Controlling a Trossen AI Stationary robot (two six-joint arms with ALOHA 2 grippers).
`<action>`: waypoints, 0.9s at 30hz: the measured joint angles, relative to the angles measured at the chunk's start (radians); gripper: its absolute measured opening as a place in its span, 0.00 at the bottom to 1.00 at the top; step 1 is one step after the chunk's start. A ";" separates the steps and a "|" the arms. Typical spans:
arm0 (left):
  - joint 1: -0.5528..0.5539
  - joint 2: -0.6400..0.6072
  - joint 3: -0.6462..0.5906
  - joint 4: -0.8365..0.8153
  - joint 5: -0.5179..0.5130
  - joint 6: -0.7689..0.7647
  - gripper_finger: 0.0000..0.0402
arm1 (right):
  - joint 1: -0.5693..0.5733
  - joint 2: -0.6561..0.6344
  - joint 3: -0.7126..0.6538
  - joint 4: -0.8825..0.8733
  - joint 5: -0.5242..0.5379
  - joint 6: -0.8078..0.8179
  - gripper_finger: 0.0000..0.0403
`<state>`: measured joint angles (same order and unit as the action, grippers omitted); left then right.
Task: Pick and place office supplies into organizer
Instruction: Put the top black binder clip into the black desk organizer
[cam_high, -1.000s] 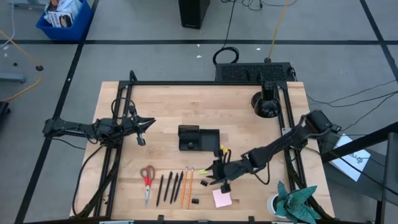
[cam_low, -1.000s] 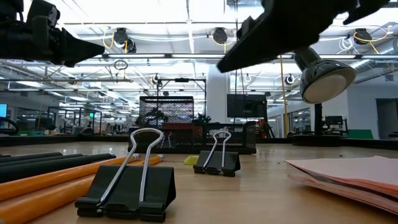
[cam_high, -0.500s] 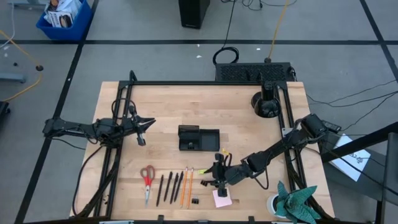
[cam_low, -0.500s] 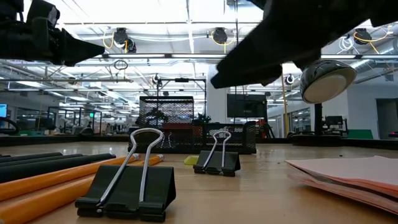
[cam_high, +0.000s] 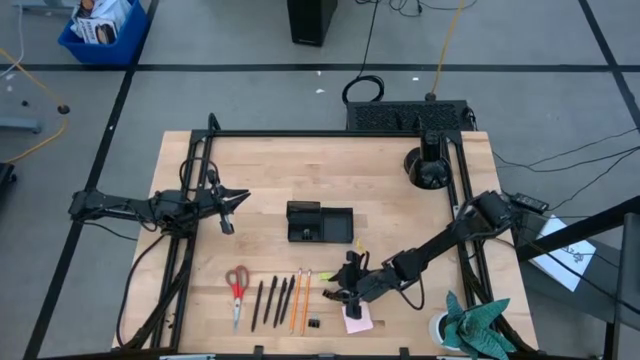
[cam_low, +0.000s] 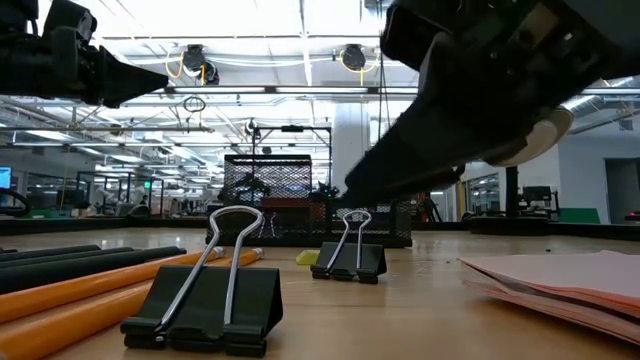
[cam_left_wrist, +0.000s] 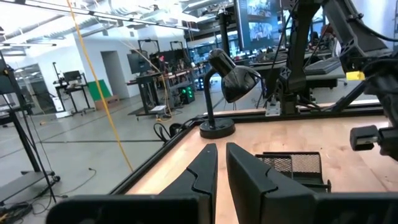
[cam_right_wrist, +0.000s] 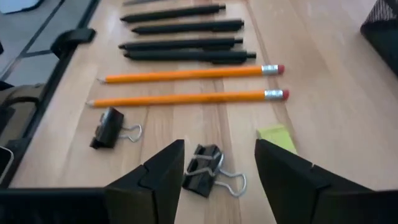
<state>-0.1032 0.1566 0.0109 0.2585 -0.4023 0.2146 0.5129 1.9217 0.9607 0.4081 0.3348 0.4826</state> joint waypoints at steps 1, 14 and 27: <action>0.000 0.000 0.000 0.000 0.000 0.000 0.10 | 0.000 0.007 0.000 0.000 -0.012 0.007 0.47; 0.000 0.000 0.000 0.000 0.000 -0.014 0.10 | 0.006 0.045 0.000 0.048 -0.050 0.037 0.43; 0.000 0.000 0.000 0.000 0.002 -0.014 0.10 | 0.006 0.045 0.000 0.051 -0.022 0.037 0.31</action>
<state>-0.1032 0.1567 0.0109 0.2581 -0.4007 0.2005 0.5190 1.9667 0.9607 0.4594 0.3127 0.5198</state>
